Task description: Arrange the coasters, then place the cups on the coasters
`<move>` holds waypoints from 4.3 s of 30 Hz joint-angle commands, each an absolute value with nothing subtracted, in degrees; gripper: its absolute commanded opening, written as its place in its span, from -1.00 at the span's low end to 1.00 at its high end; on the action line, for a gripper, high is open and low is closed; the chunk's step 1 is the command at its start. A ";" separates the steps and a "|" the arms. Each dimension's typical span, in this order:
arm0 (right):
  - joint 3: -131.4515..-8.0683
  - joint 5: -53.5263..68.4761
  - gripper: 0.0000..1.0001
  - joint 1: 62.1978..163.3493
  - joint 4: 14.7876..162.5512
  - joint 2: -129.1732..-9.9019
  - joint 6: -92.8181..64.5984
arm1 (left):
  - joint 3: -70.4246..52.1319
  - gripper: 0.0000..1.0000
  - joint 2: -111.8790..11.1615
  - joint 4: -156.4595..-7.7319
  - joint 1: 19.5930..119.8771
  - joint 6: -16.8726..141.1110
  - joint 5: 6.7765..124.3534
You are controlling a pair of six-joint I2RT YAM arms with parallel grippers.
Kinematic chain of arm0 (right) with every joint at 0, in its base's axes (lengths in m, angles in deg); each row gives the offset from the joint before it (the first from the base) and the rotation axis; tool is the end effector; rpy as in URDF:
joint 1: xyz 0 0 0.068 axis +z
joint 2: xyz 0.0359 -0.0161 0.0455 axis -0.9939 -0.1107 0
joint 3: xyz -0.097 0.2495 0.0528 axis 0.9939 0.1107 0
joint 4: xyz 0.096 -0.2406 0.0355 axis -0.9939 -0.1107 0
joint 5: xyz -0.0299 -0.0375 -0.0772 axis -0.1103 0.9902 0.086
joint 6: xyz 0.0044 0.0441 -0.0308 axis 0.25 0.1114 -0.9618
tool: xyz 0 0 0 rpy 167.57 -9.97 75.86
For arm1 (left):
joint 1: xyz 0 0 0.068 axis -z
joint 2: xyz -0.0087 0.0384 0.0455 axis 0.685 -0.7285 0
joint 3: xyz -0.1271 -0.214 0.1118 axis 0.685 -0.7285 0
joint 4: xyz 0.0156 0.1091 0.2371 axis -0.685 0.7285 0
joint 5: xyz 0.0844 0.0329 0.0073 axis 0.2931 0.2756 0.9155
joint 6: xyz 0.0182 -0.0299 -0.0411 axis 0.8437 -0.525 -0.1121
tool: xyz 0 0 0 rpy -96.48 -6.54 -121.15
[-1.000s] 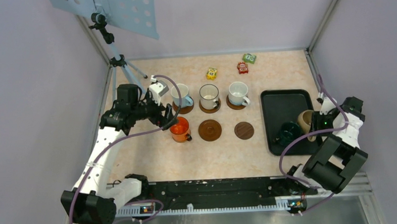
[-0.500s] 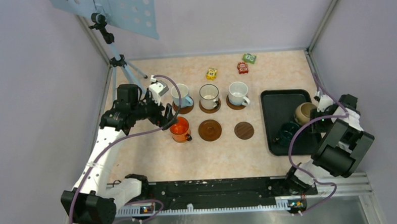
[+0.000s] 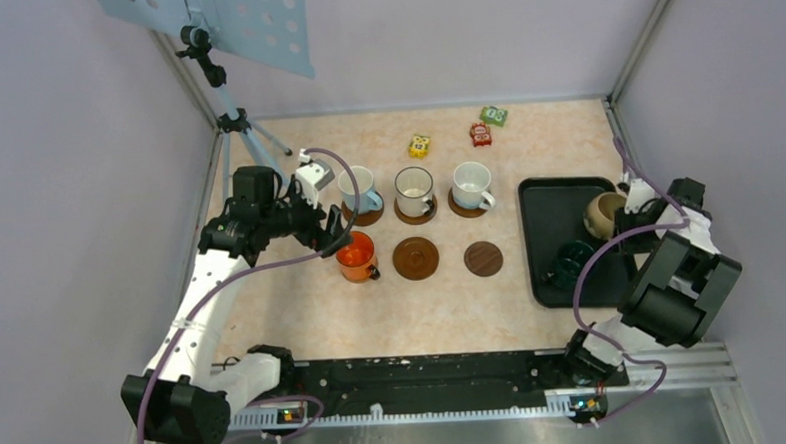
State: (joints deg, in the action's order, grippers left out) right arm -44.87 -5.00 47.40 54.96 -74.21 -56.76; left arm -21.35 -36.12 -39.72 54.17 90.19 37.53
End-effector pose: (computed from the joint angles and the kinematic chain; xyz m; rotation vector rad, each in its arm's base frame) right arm 0.2277 -0.1518 0.1848 -0.0761 2.6457 0.0955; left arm 0.2079 -0.0616 0.3317 0.8326 2.0488 -0.6684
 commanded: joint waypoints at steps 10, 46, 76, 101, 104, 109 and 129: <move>-63.09 -8.38 -1.00 56.63 50.60 -61.21 -46.99 | -20.23 0.97 -35.11 -42.14 54.40 90.17 37.50; -58.03 21.34 -1.00 135.97 55.79 -62.91 -11.52 | -22.39 0.98 -31.91 -44.31 46.05 86.49 33.22; -52.73 24.47 -1.00 139.89 65.46 -76.31 -1.66 | -23.74 0.98 -31.60 -44.93 45.73 86.57 31.99; -54.17 22.98 -1.00 139.84 64.19 -79.83 -0.94 | -23.49 0.98 -31.73 -44.66 45.77 87.02 32.36; -54.68 22.70 0.12 139.88 63.26 -79.92 -1.29 | -23.55 0.97 -31.73 -44.57 45.75 87.23 32.44; -55.85 23.00 0.54 139.80 61.75 -79.79 -1.41 | -23.57 0.97 -31.90 -44.63 45.73 87.23 32.59; -60.63 15.65 0.83 137.77 55.62 -66.02 -18.49 | -23.22 0.97 -32.08 -44.40 45.76 87.27 31.92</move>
State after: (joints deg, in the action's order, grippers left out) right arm -58.05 17.57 138.87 56.82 -71.17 -12.96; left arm -23.49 -32.23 -43.11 46.00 87.13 33.14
